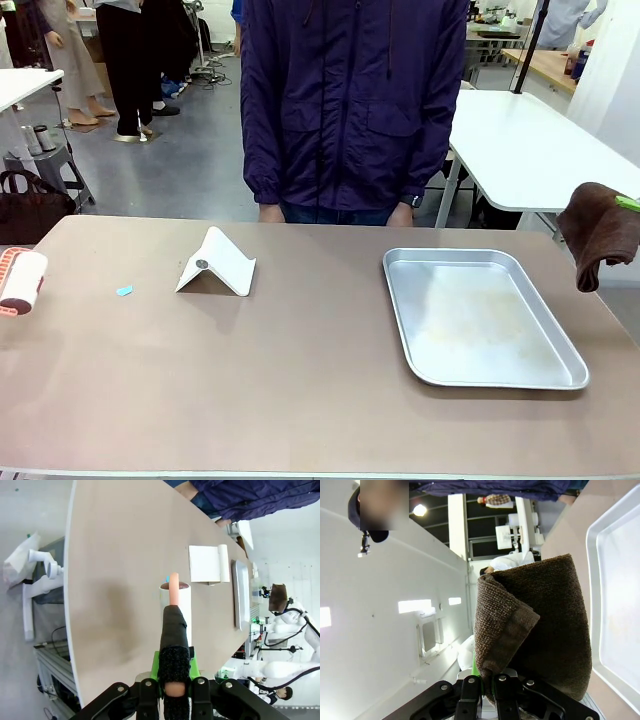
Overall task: Clean the surface of the table.
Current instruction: Clean the area not pointed to by the person.
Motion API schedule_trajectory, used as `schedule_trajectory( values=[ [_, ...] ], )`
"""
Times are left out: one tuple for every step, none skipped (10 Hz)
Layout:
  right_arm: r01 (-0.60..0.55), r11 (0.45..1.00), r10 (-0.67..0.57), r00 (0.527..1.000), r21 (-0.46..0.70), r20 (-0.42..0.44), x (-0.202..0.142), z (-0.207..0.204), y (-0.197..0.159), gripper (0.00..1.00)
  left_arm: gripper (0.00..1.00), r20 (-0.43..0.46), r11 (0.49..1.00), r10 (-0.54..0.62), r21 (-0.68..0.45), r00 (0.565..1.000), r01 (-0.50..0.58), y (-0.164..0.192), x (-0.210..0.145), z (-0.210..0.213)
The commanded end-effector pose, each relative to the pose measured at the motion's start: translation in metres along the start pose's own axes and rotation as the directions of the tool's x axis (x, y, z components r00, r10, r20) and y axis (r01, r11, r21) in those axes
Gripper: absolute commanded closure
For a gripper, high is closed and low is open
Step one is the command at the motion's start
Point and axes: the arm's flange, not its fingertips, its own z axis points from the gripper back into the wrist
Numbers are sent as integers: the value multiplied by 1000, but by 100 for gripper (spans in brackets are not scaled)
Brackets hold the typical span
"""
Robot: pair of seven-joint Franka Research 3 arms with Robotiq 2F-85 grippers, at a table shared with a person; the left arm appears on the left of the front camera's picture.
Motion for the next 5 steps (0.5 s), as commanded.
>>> schedule_trajectory(
  values=[
    [9, 1000, -9, 1000, 1, -15, 0, 0, 7, 100, 78, -5, 1000, 2, 0, 1000, -2, -9, 4, -3],
    [9, 1000, -9, 1000, 1, -15, 0, 0, 7, 100, 78, -5, 1000, 2, 0, 1000, -2, -9, 4, -3],
    [9, 1000, -9, 1000, 1, -15, 0, 0, 7, 100, 78, -5, 1000, 2, 0, 1000, -2, -9, 4, -3],
    [9, 1000, -9, 1000, 1, -15, 0, 0, 7, 100, 78, -5, 1000, 2, 0, 1000, -2, -9, 4, -3],
    [9, 1000, -9, 1000, 1, -15, 0, 0, 7, 100, 78, -5, 1000, 2, 0, 1000, -2, -9, 4, -3]
  ],
)
